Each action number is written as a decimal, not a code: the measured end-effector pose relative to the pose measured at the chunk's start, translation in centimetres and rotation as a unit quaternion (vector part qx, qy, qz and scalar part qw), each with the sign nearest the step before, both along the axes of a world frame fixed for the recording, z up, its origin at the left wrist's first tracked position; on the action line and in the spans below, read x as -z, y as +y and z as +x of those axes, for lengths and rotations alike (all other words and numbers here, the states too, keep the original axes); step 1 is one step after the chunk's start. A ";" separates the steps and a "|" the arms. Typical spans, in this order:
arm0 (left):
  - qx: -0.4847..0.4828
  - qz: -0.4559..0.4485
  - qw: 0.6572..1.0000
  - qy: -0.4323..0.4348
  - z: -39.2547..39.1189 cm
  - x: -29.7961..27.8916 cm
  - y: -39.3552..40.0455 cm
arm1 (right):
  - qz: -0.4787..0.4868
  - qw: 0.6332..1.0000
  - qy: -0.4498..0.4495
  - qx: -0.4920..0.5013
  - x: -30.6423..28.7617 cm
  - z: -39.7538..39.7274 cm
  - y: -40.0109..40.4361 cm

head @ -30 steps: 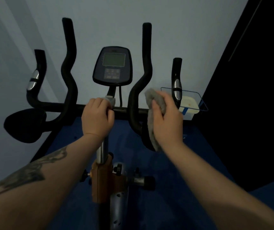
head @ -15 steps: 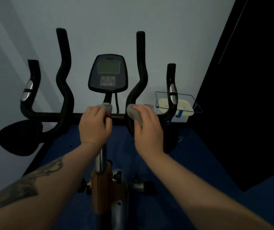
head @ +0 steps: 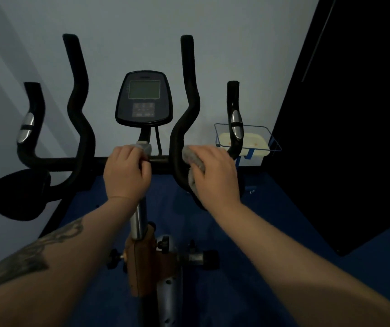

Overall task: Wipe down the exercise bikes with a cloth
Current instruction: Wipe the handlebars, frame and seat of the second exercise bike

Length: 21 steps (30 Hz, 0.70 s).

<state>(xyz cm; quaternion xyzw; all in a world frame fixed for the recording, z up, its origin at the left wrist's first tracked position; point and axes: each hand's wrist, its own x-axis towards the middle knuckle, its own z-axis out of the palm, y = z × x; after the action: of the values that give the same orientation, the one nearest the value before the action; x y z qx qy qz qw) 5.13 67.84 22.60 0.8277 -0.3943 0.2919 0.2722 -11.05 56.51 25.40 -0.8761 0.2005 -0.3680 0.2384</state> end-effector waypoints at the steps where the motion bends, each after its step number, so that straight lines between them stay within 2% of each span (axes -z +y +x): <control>1: 0.000 0.000 1.000 -0.001 0.0 0.0 0.0 | -0.017 1.000 0.000 0.011 0.8 -0.4 0.6; 6: 0.006 -0.010 1.000 0.000 0.0 0.0 0.1 | -0.041 0.998 -0.005 0.054 4.4 -4.4 3.1; 12: 0.003 0.000 1.000 0.008 -0.3 -0.2 0.0 | -0.033 0.996 0.012 0.077 0.8 -0.5 0.5; 18: 0.004 -0.005 1.000 0.001 -0.1 -0.2 0.0 | -0.074 0.995 0.029 0.062 4.2 -4.4 3.5; 21: 0.003 -0.001 1.000 0.005 -0.1 -0.1 0.0 | -0.083 0.995 0.019 0.060 3.4 -3.5 2.3</control>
<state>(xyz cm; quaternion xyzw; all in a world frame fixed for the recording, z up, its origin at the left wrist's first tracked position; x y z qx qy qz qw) 5.02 67.82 22.70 0.8281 -0.3950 0.2869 0.2756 -14.52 58.77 22.04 -0.8861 0.2263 -0.3802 0.1382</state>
